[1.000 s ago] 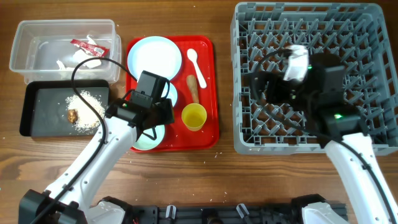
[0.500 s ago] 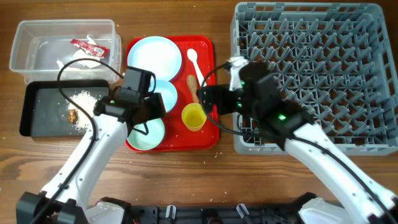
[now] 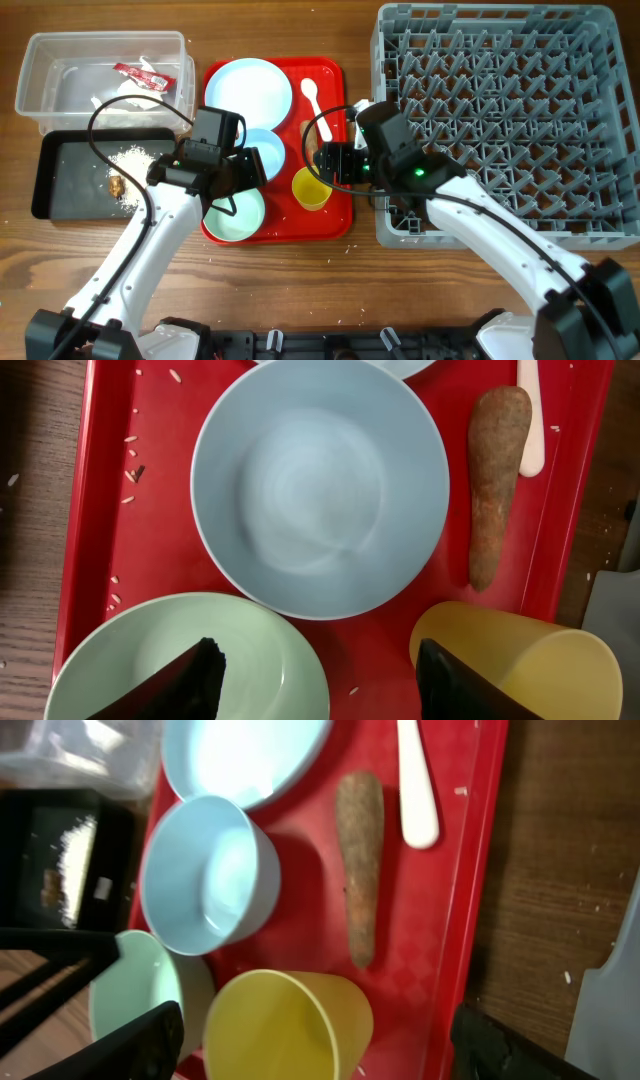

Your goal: Sort waste into correct bins and load items into the dishwasher rack

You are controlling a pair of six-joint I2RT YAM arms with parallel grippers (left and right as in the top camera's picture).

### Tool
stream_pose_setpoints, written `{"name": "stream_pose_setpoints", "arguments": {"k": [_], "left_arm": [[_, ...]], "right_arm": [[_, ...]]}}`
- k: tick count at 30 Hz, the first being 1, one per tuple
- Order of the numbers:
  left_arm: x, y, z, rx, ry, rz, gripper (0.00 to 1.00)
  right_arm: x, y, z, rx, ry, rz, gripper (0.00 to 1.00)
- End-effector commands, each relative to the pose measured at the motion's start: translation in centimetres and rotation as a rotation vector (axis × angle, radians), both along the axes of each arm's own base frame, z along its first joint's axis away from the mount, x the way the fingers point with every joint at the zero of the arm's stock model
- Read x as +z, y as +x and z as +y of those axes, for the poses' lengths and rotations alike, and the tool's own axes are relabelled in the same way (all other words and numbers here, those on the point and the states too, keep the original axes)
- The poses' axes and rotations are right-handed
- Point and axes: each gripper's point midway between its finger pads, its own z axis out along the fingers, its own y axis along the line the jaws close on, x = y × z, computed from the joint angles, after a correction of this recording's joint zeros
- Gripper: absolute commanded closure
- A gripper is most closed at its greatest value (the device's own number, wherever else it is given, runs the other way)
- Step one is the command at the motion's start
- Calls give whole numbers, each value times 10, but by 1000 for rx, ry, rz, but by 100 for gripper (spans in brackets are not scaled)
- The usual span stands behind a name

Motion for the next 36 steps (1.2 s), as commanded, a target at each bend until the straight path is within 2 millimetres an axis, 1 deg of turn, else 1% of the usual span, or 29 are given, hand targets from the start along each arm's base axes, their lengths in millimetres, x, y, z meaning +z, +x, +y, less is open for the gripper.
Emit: {"name": "stream_pose_setpoints", "arguments": {"k": [1, 4, 8, 13, 15, 18, 21, 23, 25, 30, 33, 36], "left_arm": [[13, 7, -1, -7, -12, -40, 33], [13, 7, 0, -7, -12, -39, 32], [13, 7, 0, -7, -12, -39, 32], [14, 8, -1, -7, -13, -47, 31], [14, 9, 0, -6, -11, -52, 32], [14, 10, -1, -6, -12, -55, 32], [14, 12, 5, 10, 18, -63, 32], [16, 15, 6, 15, 24, -77, 33], [17, 16, 6, 16, 24, -84, 33], [19, 22, 16, 65, 24, -100, 34], [19, 24, 23, 96, 19, -100, 34], [19, 25, 26, 106, 19, -100, 34]], "right_arm": [[-12, 0, 3, 4, -28, 22, 18], [-19, 0, 3, 4, -38, 38, 18], [-20, -1, 3, 5, -41, 42, 19], [-24, -8, 1, 13, -54, 73, 20], [-25, -12, 4, 22, -57, 78, 20], [-24, -15, 10, 24, -48, 82, 24], [-27, -19, 13, 15, -46, 99, 25], [-28, -19, 14, 16, -50, 99, 27], [-30, -18, 11, -2, -61, 102, 34], [-50, -18, 7, -41, -93, 151, 49], [-58, -18, 6, -56, -102, 171, 52], [-57, -17, 7, -67, -96, 167, 52]]}}
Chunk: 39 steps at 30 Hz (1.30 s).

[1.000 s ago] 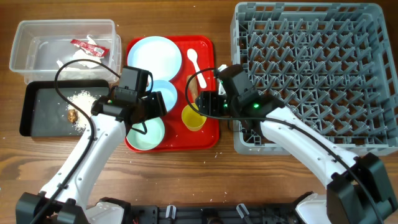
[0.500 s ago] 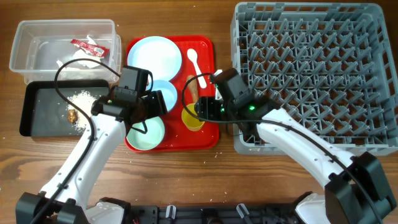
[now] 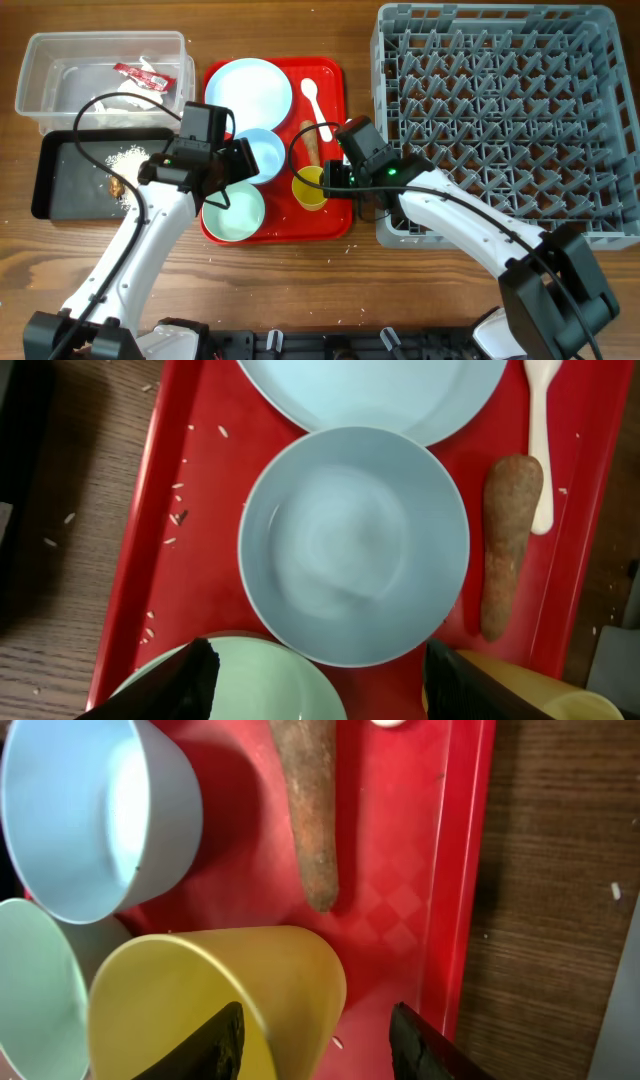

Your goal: Sort waste into correct bins and load items into the dishwasher rack

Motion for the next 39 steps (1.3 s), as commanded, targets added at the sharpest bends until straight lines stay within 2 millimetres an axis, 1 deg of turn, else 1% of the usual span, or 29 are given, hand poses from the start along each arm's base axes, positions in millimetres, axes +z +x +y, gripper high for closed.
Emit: {"name": "stream_pose_setpoints", "arguments": {"k": [1, 3, 5, 6, 7, 9, 11, 12, 13, 15, 17, 19, 21, 23, 24, 25, 26, 28, 32, 35, 37, 38, 39], "left_arm": [[13, 8, 6, 32, 1, -43, 34], [13, 7, 3, 23, -14, -39, 34], [14, 6, -8, -9, -68, -33, 36], [15, 5, -12, -24, -89, -31, 37], [15, 5, -19, -56, -108, -34, 37], [14, 4, -27, -77, -114, -30, 38], [10, 3, -36, -104, -112, -21, 40], [8, 2, -43, -124, -115, -17, 40], [1, 1, -57, -166, -112, -5, 41], [-7, -1, -73, -234, -107, 5, 41], [-20, -6, -94, -335, -91, 22, 42], [-28, -9, -102, -376, -80, 37, 43], [-36, -12, -106, -393, -73, 57, 46], [-44, -13, -106, -392, -68, 79, 53], [-47, -13, -106, -391, -66, 89, 59], [-54, -14, -105, -390, -62, 106, 67], [-57, -14, -105, -387, -62, 114, 71], [-58, -14, -105, -380, -64, 120, 83], [-52, -14, -109, -340, -105, 117, 96], [-36, -21, -122, -382, -193, 113, 96], [-19, -28, -131, -417, -262, 105, 96], [3, -34, -132, -437, -341, 99, 96], [14, -35, -131, -437, -386, 96, 96]], "right_arm": [[4, 6, 3, -31, 4, -18, 51], [15, 9, 4, -30, 22, -44, 48], [39, 14, 4, -16, 49, -104, 41], [55, 18, 2, -15, 66, -147, 38], [71, 23, -3, -25, 82, -184, 35], [95, 30, -14, -46, 100, -240, 33], [108, 33, -23, -64, 110, -271, 33], [110, 35, -27, -74, 110, -274, 32], [111, 37, -35, -89, 103, -272, 32], [108, 37, -40, -94, 89, -262, 32], [102, 33, -45, -87, 58, -246, 32], [100, 33, -48, -80, 42, -245, 32], [100, 32, -48, -76, 38, -245, 32], [100, 32, -48, -74, 37, -245, 32], [100, 32, -48, -74, 37, -245, 32], [99, 32, -48, -74, 36, -244, 32], [99, 32, -48, -74, 35, -243, 32], [99, 31, -48, -74, 35, -242, 32], [99, 31, -48, -74, 35, -240, 32], [97, 29, -49, -72, 34, -228, 32], [96, 26, -47, -61, 40, -214, 32], [97, 22, -41, -11, 63, -210, 32], [99, 19, -36, 23, 85, -208, 31]]}}
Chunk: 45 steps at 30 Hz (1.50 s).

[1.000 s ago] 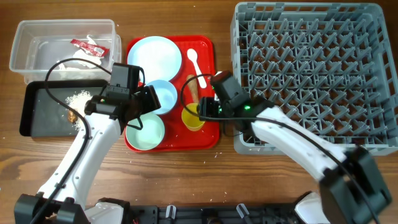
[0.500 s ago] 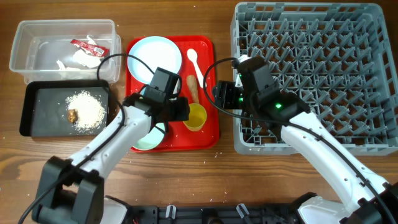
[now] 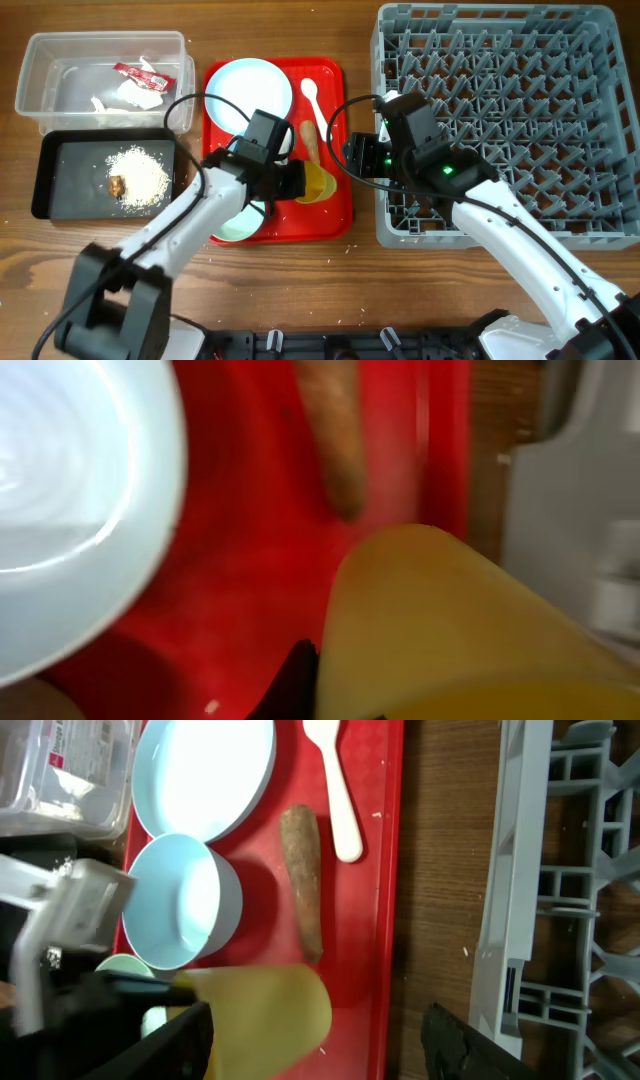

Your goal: Sort waste into correct bins and load items into the dishwasher rack

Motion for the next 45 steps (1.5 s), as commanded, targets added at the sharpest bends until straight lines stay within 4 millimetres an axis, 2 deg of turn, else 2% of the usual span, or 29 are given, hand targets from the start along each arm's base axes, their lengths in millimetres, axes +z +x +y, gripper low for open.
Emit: {"name": "stream_pose_setpoints", "arguments": {"k": [1, 4, 6, 9, 12, 14, 19, 25, 31, 40, 45], "left_arm": [[68, -5, -12, -30, -257, -16, 96], [124, -13, -3, -89, -521, -49, 96], [155, -16, 6, -105, -681, -67, 96], [186, -18, 22, -144, -854, -104, 96], [204, -20, 35, -146, -969, -112, 96], [210, -23, 35, -164, -1003, -108, 96], [226, -33, 32, -223, -1097, -92, 96], [226, -35, 30, -231, -1099, -89, 96], [225, -34, 30, -242, -1087, -113, 96], [225, -34, 30, -242, -1087, -113, 96], [225, -34, 30, -242, -1087, -113, 96]], "right_arm": [[10, -5, 15, 116, 51, -17, 31], [29, -9, 33, 262, 207, -39, 27], [50, -12, 42, 398, 312, -95, 19], [72, -21, 46, 567, 418, -174, 8], [103, -38, 52, 788, 557, -305, 0], [113, -42, 56, 846, 598, -348, 0], [123, -45, 61, 935, 656, -410, 0], [135, -47, 72, 1003, 683, -487, 0], [152, -62, 89, 1079, 716, -545, 0], [156, -80, 106, 1148, 731, -570, 1], [158, -82, 108, 1159, 733, -584, 7]]}}
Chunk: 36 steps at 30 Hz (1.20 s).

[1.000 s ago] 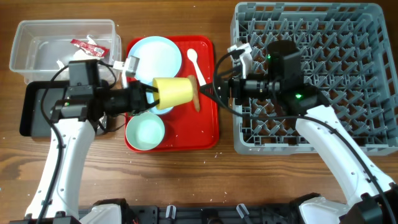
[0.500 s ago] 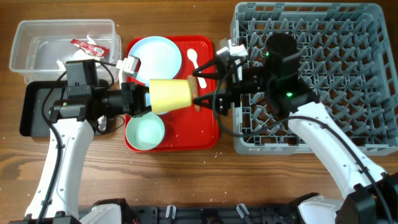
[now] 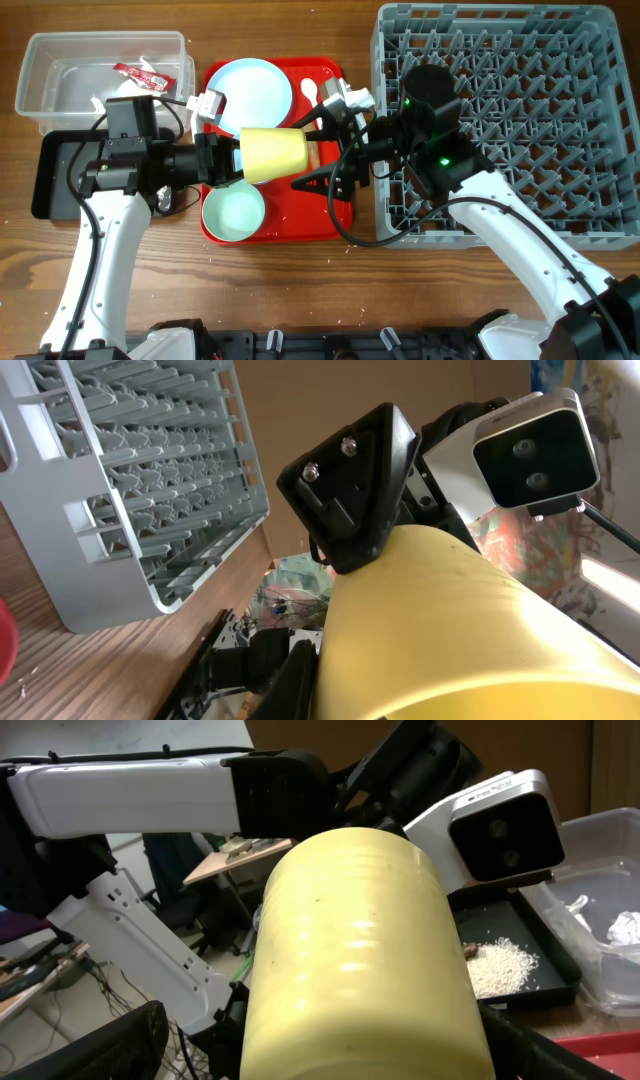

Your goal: Sort waste into correct bins and load items into the dishwasher rack

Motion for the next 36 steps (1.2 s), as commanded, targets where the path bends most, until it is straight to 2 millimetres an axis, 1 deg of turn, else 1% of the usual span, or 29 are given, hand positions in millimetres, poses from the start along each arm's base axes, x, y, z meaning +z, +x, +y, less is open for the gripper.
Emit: {"name": "stream_pose_setpoints", "arguments": {"k": [1, 7, 12, 14, 16, 18, 19, 21, 23, 25, 29, 34, 36], "left_arm": [[10, -3, -1, -20, -20, -51, 96], [10, -2, -1, -18, -16, -54, 96], [7, 0, -1, -7, 2, -52, 96], [7, 0, -1, -7, 2, -52, 94], [6, 0, -1, -3, 7, -51, 78], [5, 1, -1, 0, 12, -52, 67], [5, 1, -1, 0, 12, -52, 58], [5, 1, 0, 2, 14, -51, 51], [3, 2, 0, 8, 24, -50, 44], [2, 3, 0, 10, 27, -50, 41], [1, 3, 0, 15, 34, -50, 38], [-10, 11, 2, 57, 99, -45, 37], [-17, 15, 4, 83, 141, -41, 37]], "right_arm": [[-1, -4, 1, 31, 5, -2, 9], [0, -5, 3, 37, 10, -12, 27], [6, -17, 10, 81, 33, -51, 44], [6, -18, 11, 86, 32, -50, 49], [6, -19, 11, 90, 32, -49, 50], [6, -19, 10, 90, 34, -53, 52], [6, -17, 9, 86, 34, -56, 54], [6, -14, 5, 83, 36, -56, 54], [6, -8, -5, 75, 36, -50, 55], [6, 0, -16, 61, 36, -45, 55], [-1, 26, -41, -32, 16, -10, 55], [-17, 63, -81, -203, -31, 108, 55], [-34, 84, -100, -341, -86, 221, 60]]}}
